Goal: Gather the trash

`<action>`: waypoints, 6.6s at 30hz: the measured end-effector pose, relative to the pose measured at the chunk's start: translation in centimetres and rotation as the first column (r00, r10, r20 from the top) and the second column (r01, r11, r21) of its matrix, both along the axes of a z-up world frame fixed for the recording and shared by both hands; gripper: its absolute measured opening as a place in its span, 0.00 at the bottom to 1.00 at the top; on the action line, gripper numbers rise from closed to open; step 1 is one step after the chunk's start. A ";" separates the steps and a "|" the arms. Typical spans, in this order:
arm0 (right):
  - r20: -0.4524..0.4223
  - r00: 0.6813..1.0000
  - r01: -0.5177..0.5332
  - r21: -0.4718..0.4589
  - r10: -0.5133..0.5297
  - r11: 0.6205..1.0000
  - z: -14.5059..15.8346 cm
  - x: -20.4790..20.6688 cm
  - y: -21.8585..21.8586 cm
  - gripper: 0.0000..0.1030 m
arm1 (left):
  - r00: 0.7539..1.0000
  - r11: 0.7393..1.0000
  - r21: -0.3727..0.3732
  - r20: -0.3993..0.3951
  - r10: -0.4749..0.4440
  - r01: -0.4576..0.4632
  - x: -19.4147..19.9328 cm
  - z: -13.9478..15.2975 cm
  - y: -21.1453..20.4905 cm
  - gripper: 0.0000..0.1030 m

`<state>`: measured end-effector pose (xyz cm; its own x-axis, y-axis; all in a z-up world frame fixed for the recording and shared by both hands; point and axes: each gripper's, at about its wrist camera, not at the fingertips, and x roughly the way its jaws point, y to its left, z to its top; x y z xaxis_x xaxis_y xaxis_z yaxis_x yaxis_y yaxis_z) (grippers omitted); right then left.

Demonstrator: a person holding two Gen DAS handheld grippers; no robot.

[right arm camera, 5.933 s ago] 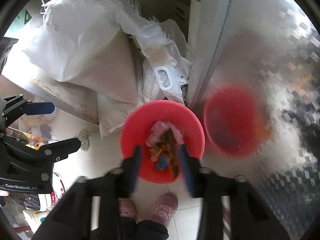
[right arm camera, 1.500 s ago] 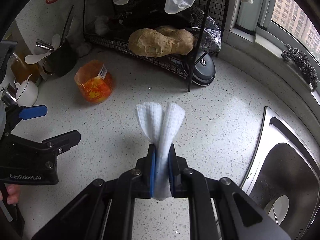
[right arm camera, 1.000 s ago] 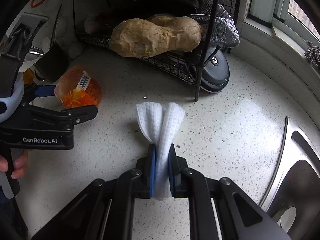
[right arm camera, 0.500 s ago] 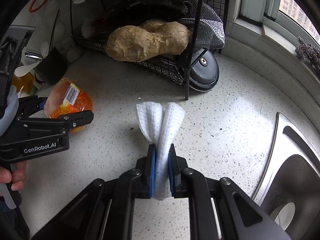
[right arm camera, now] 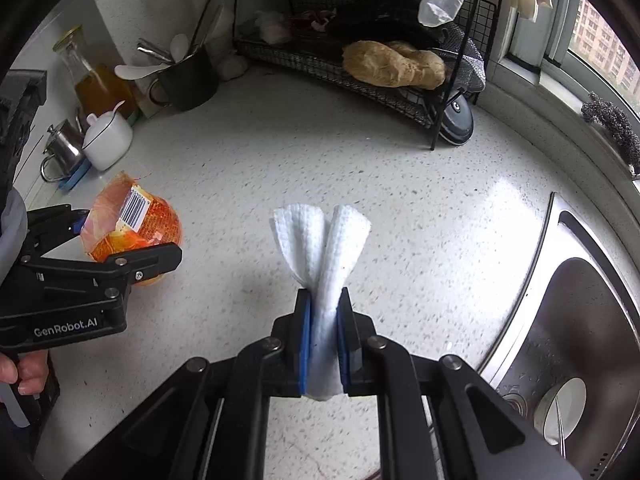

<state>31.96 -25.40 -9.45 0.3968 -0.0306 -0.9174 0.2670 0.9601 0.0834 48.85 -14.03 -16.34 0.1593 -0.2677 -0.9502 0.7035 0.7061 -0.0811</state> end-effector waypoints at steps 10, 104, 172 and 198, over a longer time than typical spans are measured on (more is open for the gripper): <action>-0.025 0.998 -0.061 -0.001 0.060 0.998 0.0 -4.2 7.1 0.10 | 0.999 0.999 0.005 -0.017 0.051 -0.051 -6.3 1.0 8.5 0.63; -0.212 0.852 -0.474 0.079 0.479 0.877 -37.8 -16.1 19.2 0.10 | 0.917 0.942 0.111 -0.214 0.335 -0.318 -27.3 -38.9 23.8 0.82; -0.170 0.840 -0.527 -0.033 0.515 0.849 -25.7 -19.8 23.2 0.84 | 0.810 0.806 0.165 -0.053 0.583 -0.569 -34.2 -21.2 30.1 0.91; 0.140 0.958 -0.206 -0.263 0.249 0.943 1.4 -27.4 17.6 0.99 | 0.885 0.913 -0.079 0.224 0.407 -0.400 -38.7 6.9 24.2 1.00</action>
<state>4.53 -7.83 -8.01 0.5675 -0.1347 -0.8123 0.0415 0.9899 -0.1352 10.19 10.13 -9.42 0.4733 -0.1611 -0.8661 0.3599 0.9327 0.0231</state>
